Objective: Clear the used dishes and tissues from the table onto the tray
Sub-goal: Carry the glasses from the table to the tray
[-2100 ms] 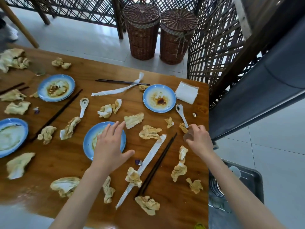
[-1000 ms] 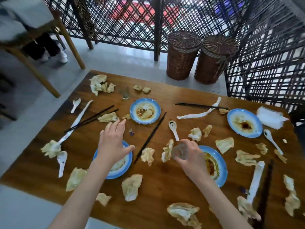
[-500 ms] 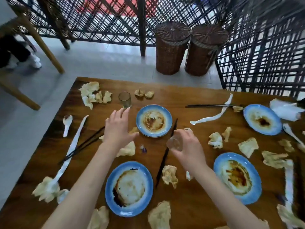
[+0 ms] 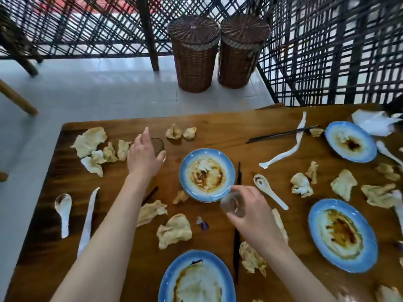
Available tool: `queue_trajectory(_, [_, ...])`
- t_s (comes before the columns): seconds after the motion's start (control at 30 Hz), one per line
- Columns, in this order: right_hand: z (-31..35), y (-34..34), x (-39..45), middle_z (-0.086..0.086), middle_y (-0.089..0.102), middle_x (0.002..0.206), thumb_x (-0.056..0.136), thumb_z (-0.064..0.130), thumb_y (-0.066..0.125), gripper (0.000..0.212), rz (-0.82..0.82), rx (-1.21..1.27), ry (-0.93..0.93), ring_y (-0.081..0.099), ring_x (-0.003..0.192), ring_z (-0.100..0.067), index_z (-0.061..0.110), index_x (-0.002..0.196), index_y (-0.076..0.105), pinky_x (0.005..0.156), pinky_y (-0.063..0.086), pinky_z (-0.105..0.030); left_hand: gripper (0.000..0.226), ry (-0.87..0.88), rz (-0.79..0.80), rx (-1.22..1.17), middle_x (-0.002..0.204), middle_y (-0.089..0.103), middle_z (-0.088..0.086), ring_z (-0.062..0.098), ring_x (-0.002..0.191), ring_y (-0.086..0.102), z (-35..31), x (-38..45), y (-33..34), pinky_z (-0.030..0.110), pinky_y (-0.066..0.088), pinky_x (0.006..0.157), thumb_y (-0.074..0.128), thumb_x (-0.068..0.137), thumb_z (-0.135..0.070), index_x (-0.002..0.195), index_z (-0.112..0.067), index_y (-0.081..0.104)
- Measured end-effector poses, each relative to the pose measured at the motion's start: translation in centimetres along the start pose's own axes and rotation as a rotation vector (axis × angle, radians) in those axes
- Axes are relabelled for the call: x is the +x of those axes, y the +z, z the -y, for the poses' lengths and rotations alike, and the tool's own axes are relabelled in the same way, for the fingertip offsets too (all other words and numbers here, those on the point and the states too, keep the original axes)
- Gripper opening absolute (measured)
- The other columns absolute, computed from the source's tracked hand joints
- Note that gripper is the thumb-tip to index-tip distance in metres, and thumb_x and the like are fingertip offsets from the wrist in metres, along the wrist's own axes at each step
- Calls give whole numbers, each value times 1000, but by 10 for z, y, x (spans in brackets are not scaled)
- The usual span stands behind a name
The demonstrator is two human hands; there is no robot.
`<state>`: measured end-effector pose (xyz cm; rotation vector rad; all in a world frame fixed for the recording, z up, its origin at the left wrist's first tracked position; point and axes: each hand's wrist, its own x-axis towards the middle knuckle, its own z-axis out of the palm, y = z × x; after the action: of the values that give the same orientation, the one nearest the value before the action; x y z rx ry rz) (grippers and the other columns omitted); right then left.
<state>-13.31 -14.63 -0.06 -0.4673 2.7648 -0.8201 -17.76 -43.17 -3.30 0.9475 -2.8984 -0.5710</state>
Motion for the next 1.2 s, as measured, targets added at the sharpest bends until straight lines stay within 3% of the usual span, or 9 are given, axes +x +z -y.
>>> queue_trajectory(0.1, [1,-1,0,14,50,123,79,24,73,56,-14,7,24,47,113,-3,29,129,49,95,46,-22,79,32,24,21,134,47,18,35,121,47,-4,7,0,47,43,97,66,84,-39,145,-12,23])
queue_trajectory(0.2, [1,-3,-2,13,51,122,79,23,73,55,-27,9,35,47,113,-3,28,129,50,96,45,-21,67,36,42,0,128,50,18,36,115,51,-5,7,-1,47,45,93,67,83,-34,137,-9,36])
queue_trajectory(0.57, [-14,-28,-31,12,51,123,79,22,71,54,-85,13,65,47,114,-6,27,128,50,94,41,-18,63,88,11,-72,126,50,18,34,112,51,-21,-51,-28,45,44,92,68,84,-31,135,-8,39])
queue_trajectory(0.67, [-25,-43,-50,13,50,124,78,24,72,56,-116,14,95,46,113,-4,30,129,48,90,38,-13,66,139,-33,-111,126,52,16,32,111,53,-46,-83,-39,43,46,90,72,81,-31,134,-9,40])
queue_trajectory(0.77, [-44,-65,-71,11,52,123,78,25,73,59,-148,33,119,49,112,-7,28,130,47,91,43,-17,68,231,-30,-172,120,56,12,29,105,55,-78,-118,-44,39,47,85,75,76,-33,131,-13,40])
queue_trajectory(0.97, [-93,-116,-126,10,52,122,79,31,72,56,-222,102,192,47,116,-8,24,127,46,94,40,-18,80,387,94,-213,108,58,4,24,95,57,-161,-198,-34,32,45,73,83,66,-36,130,-22,38])
queue_trajectory(1.1, [-147,-159,-172,10,50,121,79,34,70,55,-255,75,256,47,114,-8,27,127,45,89,40,-16,82,501,130,-262,94,52,-8,11,74,51,-228,-260,-15,25,42,63,85,61,-37,126,-26,37])
queue_trajectory(1.2, [-197,-193,-207,9,50,119,76,30,72,55,-285,82,293,48,111,-9,27,125,47,87,36,-13,78,543,178,-277,93,55,-9,12,75,54,-281,-305,4,26,44,62,86,60,-37,120,-29,37])
